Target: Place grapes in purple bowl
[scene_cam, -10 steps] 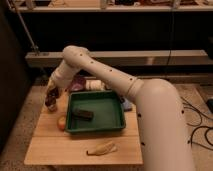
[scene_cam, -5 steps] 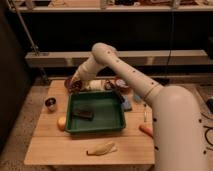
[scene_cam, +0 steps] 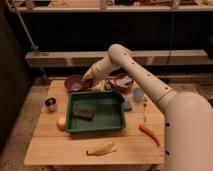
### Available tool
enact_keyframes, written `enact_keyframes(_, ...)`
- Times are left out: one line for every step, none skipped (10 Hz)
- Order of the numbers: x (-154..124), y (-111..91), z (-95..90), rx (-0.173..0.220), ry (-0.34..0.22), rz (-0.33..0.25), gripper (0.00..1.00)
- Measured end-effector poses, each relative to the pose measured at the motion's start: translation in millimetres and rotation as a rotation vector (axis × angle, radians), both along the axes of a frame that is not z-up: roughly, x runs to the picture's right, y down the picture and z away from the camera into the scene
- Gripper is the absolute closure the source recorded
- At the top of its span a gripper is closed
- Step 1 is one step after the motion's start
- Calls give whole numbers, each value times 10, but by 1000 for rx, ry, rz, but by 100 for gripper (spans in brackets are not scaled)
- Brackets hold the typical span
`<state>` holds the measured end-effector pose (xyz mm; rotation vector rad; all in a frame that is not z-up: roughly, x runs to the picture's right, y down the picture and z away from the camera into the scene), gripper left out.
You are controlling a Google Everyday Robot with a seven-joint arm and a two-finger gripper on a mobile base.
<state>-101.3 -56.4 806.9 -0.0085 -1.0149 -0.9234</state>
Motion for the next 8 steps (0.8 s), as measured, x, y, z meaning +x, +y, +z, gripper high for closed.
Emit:
enact_keyframes(-87, -57, 38, 10, -17, 11, 100)
enact_keyframes(-236, -117, 79, 19, -35, 17, 100)
enact_keyframes(-373, -164, 107, 26, -47, 19, 100)
enact_keyframes(-657, -247, 166, 40, -67, 18, 100)
enact_keyframes(-887, -305, 209, 50, -86, 16, 100)
enact_keyframes(-1058, -344, 255, 57, -101, 15, 100)
enact_keyframes(-1247, -401, 334, 66, -121, 17, 100)
enact_keyframes(-1347, -431, 399, 71, -134, 19, 100)
